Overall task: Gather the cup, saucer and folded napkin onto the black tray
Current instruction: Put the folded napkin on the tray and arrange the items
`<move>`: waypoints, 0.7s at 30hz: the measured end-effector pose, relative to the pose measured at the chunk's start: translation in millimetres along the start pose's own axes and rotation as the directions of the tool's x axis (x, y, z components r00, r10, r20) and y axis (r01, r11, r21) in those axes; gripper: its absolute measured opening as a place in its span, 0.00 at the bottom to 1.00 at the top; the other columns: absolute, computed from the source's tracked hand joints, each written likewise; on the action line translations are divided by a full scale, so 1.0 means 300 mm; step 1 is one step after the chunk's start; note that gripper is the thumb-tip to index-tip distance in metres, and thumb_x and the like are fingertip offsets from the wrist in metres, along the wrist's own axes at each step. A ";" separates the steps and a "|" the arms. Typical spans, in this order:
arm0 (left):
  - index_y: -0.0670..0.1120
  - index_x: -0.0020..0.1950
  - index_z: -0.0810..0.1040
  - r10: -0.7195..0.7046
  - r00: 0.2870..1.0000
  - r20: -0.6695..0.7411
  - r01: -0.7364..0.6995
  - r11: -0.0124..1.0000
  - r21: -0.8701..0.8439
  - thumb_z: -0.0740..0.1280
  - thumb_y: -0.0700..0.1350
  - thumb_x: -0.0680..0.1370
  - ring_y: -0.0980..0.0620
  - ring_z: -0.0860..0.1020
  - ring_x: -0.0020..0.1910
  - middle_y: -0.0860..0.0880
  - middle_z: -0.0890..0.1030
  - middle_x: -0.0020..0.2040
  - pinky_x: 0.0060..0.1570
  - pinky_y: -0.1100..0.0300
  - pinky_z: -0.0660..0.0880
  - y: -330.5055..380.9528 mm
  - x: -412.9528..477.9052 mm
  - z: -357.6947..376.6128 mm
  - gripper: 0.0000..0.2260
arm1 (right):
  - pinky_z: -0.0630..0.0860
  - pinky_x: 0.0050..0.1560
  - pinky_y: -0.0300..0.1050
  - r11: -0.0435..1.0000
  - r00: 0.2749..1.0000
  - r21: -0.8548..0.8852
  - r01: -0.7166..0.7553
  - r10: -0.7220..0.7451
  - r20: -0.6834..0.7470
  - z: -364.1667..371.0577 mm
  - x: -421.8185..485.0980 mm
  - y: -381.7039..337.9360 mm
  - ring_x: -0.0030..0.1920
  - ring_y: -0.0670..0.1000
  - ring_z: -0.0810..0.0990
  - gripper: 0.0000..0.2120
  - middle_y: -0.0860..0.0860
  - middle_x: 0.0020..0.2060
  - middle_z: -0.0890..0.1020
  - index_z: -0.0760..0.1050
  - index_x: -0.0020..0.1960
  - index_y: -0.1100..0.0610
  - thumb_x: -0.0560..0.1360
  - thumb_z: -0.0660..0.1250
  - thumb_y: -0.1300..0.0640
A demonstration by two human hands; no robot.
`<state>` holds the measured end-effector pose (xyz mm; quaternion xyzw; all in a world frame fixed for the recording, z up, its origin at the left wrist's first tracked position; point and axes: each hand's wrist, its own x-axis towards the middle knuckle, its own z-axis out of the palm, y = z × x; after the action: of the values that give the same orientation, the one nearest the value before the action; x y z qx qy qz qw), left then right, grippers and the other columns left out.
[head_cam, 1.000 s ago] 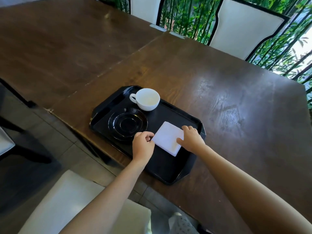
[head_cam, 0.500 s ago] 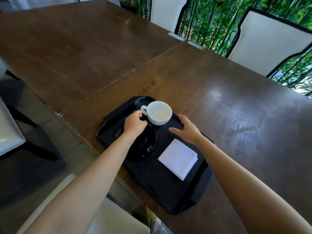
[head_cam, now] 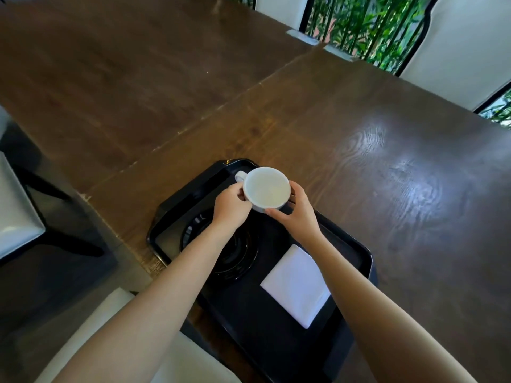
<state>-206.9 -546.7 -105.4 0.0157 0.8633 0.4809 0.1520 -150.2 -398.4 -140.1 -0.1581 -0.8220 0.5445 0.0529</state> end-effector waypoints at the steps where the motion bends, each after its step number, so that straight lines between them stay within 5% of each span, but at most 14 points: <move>1: 0.46 0.57 0.78 0.000 1.000 0.005 0.000 1.000 -0.019 0.64 0.36 0.73 0.51 0.78 0.52 0.47 0.82 0.52 0.47 0.60 0.72 0.005 0.004 0.002 0.14 | 0.69 0.50 0.30 1.000 1.000 0.005 0.003 -0.003 -0.023 0.004 0.001 0.003 0.57 0.41 0.73 0.35 0.40 0.60 0.70 0.62 0.66 0.44 0.64 0.77 0.49; 14: 0.45 0.66 0.72 -0.063 0.998 0.011 0.064 0.992 -0.109 0.67 0.35 0.73 0.50 0.75 0.62 0.47 0.77 0.63 0.60 0.57 0.71 -0.005 0.039 -0.034 0.22 | 0.71 0.65 0.46 0.992 0.994 -0.064 -0.108 0.107 -0.028 -0.019 -0.010 0.000 0.65 0.48 0.70 0.40 0.50 0.71 0.65 0.57 0.73 0.53 0.69 0.74 0.49; 17: 0.47 0.67 0.72 -0.056 0.998 -0.009 0.056 0.997 0.054 0.68 0.39 0.74 0.51 0.74 0.62 0.48 0.76 0.64 0.59 0.59 0.68 -0.091 0.028 -0.155 0.21 | 0.75 0.59 0.45 0.972 0.974 -0.138 -0.190 0.169 -0.150 -0.016 -0.084 0.007 0.62 0.50 0.74 0.27 0.52 0.65 0.72 0.65 0.69 0.55 0.74 0.68 0.49; 21: 0.47 0.65 0.74 -0.101 0.995 -0.011 0.100 0.948 0.303 0.67 0.42 0.76 0.50 0.75 0.60 0.48 0.78 0.62 0.56 0.59 0.70 -0.228 -0.041 -0.280 0.17 | 0.72 0.58 0.46 0.927 0.996 -0.374 0.002 -0.034 -0.079 0.052 -0.220 0.020 0.58 0.51 0.74 0.17 0.51 0.56 0.79 0.74 0.63 0.55 0.76 0.65 0.53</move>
<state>-210.2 -655.0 -118.3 -0.0039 0.9262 0.3344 0.1741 -90.6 -430.9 -146.1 -0.1806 -0.9090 0.3705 0.0614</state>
